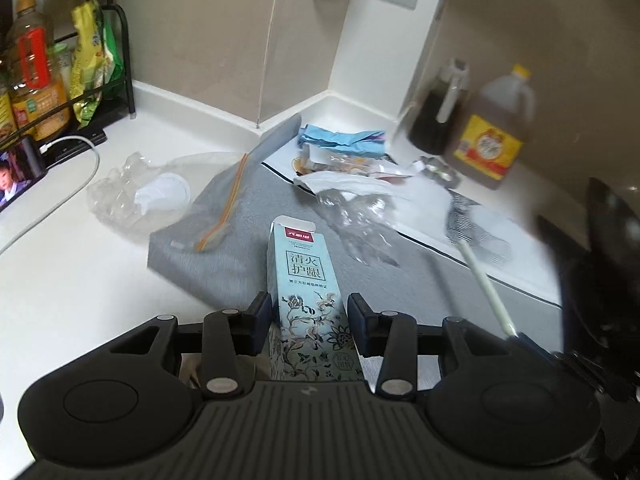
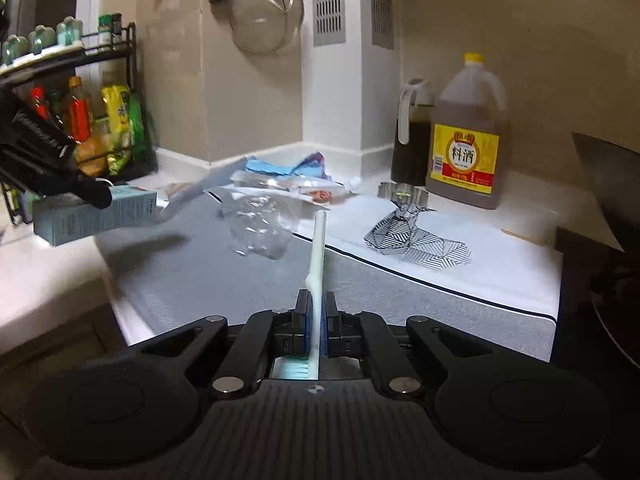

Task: Collect trash
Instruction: 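Carry the toothbrush and carton down over the trash bin with both tools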

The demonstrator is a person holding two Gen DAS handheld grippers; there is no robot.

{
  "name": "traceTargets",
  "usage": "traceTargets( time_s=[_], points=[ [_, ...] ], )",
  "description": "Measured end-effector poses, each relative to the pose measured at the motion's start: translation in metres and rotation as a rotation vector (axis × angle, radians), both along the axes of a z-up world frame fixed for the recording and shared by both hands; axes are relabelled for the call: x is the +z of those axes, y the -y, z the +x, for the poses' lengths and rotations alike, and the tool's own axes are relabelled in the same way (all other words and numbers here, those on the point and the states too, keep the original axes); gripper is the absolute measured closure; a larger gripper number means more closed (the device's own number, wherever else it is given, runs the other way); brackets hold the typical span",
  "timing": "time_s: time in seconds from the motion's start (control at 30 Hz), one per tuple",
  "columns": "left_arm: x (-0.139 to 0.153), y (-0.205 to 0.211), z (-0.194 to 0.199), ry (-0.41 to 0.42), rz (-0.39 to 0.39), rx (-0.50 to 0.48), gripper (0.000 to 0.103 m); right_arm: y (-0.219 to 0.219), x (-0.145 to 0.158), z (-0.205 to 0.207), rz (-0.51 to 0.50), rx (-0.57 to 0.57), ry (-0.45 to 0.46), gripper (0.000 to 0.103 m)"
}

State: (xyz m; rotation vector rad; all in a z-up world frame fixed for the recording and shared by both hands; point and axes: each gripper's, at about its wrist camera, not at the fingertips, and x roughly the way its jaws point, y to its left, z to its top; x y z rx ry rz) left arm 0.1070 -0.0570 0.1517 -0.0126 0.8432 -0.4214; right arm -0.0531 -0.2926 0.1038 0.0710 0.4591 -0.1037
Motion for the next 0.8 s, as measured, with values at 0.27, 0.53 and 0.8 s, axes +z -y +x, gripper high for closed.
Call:
traceTargets(
  time_s=[0.27,0.53,0.8],
  points=[
    [-0.014,-0.059,-0.094,-0.008,-0.008,-0.016,0.057,-0.064,0.023,-0.059,0.032,0.192,0.067,0.097],
    [-0.065,-0.125,-0.156,-0.107,0.015,0.048,0.057,-0.129,-0.005,-0.081,0.069,0.354,-0.076,0.097],
    [-0.104,-0.152,-0.181,-0.165,0.014,0.070,0.057,-0.168,-0.047,-0.083,0.062,0.379,-0.255,0.097]
  ],
)
